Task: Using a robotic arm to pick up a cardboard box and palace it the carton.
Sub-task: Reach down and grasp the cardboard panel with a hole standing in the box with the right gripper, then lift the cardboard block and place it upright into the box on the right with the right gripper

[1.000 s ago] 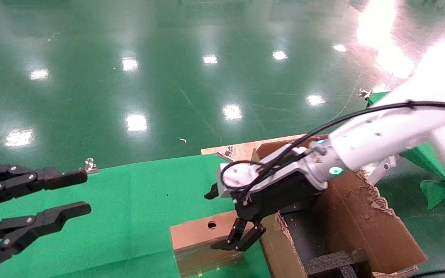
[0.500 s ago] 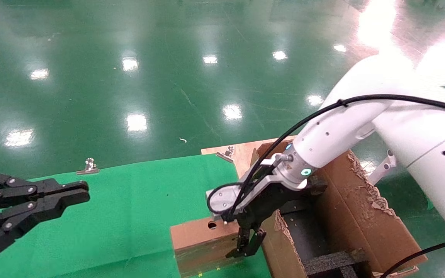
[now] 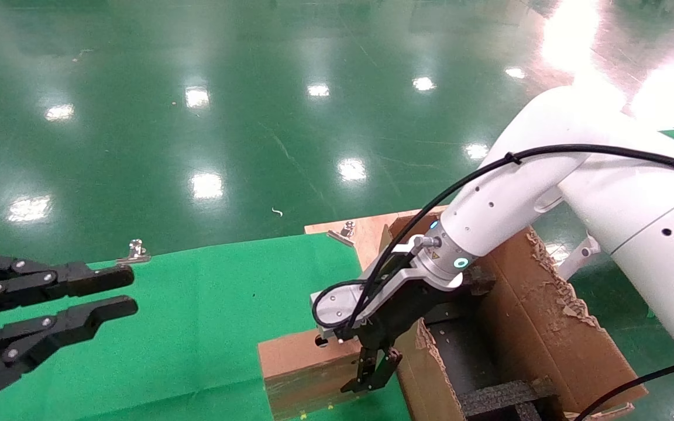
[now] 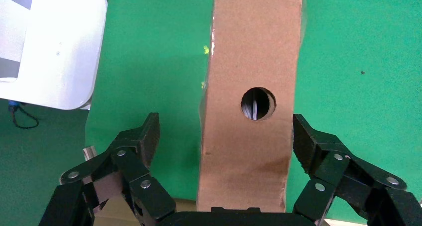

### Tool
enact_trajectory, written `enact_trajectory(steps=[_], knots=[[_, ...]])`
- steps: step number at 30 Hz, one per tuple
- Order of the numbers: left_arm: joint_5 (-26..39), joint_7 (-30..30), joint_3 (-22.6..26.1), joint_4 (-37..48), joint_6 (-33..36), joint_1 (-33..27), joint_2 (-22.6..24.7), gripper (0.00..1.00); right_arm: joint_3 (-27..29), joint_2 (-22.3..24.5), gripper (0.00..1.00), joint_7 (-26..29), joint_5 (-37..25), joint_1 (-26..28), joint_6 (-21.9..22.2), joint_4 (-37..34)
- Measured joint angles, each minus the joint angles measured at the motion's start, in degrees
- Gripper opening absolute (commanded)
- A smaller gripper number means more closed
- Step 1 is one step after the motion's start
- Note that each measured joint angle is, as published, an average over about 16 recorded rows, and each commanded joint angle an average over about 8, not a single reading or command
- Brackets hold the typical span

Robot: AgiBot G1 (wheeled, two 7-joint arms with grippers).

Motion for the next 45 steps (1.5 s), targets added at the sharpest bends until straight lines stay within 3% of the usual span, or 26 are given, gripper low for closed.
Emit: enact_trajectory(steps=[28,35,45], knots=[[0.0,0.0,0.0,0.0,0.0,0.0,0.0,1.0,1.1,0.8,0.0,0.2,1.1,0.5,0.4,0.0],[0.0,0.0,0.0,0.0,0.0,0.0,0.0,1.0,2.2,2.0,0.0,-0.7,2.7,5.9,0.2,-2.3],[0.0,0.0,0.0,0.0,0.0,0.0,0.0,1.0,1.6,4.1,0.0,-3.0,5.0,19.3,-0.5,-8.0]])
